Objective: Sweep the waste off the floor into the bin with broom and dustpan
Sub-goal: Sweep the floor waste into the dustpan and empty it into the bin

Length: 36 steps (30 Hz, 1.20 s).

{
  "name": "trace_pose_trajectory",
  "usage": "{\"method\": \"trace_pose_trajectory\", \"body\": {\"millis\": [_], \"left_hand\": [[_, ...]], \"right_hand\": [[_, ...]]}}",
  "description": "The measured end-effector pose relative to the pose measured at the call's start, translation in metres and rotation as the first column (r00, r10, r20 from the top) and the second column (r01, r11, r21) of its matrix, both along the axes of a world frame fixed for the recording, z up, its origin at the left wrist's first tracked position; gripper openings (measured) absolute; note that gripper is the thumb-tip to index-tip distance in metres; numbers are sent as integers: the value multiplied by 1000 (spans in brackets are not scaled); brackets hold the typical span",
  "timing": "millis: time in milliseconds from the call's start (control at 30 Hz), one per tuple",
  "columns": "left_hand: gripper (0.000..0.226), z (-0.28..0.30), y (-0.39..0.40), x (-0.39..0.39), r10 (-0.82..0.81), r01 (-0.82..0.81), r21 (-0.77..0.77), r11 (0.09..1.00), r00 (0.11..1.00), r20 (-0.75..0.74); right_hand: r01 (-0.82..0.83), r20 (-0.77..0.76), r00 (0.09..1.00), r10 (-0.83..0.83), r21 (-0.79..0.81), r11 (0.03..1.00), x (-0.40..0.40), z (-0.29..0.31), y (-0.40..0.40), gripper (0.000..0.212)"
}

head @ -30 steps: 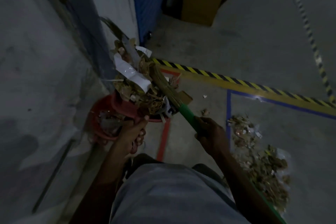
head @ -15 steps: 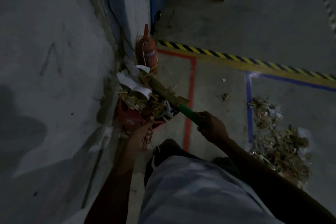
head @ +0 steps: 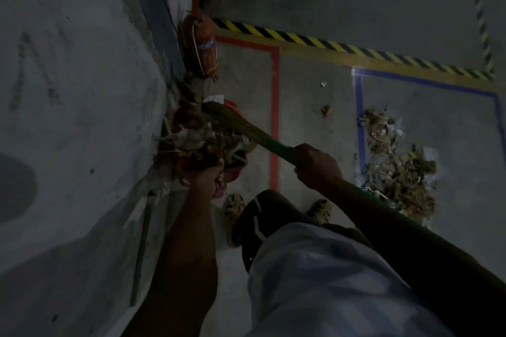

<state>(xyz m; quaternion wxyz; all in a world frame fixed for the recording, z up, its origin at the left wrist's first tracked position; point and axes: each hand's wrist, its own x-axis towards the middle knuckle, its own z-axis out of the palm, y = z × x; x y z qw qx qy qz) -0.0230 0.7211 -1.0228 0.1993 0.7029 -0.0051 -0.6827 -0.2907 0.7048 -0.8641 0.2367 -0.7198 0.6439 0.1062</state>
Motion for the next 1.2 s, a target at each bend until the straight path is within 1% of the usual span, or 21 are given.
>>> {"method": "trace_pose_trajectory", "body": {"millis": [67, 133, 300, 467, 600, 700, 767, 833, 933, 1067, 1200], "left_hand": [[39, -8, -5, 3, -42, 42, 0, 999, 999, 29], [41, -4, -9, 0, 9, -8, -31, 999, 1000, 22], [44, 17, -3, -18, 88, -90, -111, 990, 996, -27], [47, 33, 12, -42, 170, -173, -103, 979, 985, -41], [49, 42, 27, -68, 227, -232, -87, 969, 972, -62], [46, 49, 41, -94, 255, -254, -143, 957, 967, -12], [46, 54, 57, -117, 296, -286, -193, 939, 955, 21], [46, 61, 76, -139, 342, -329, -217, 919, 940, 21], [41, 69, 106, -171, 406, -387, -242, 890, 913, 32], [42, 88, 142, -216, 534, -502, -283, 817, 845, 43], [43, 107, 153, -244, 552, -500, -328, 802, 830, 84]], "right_hand": [[0, -1, 1000, 0, -17, 1000, -4, 3, 2, 55], [2, -8, 1000, -2, -38, 999, -13, 7, 0, 55], [23, -16, 1000, -23, -30, 999, -41, 18, 0, 56], [-17, 9, 1000, 17, -46, 999, -77, 27, 13, 58], [-2, 55, 998, 5, -61, 998, -110, 28, 18, 58], [7, 101, 995, 2, -89, 996, -144, 29, 15, 54], [2, 96, 995, 6, -92, 996, -169, 28, 16, 53], [-23, 77, 997, 30, -88, 996, -197, 25, 17, 55], [-8, 141, 990, 14, -46, 999, -236, 21, 20, 56], [62, 202, 977, -66, 26, 998, -278, 17, 30, 54], [125, 263, 952, -154, 124, 984, -310, 8, 32, 57]]}}
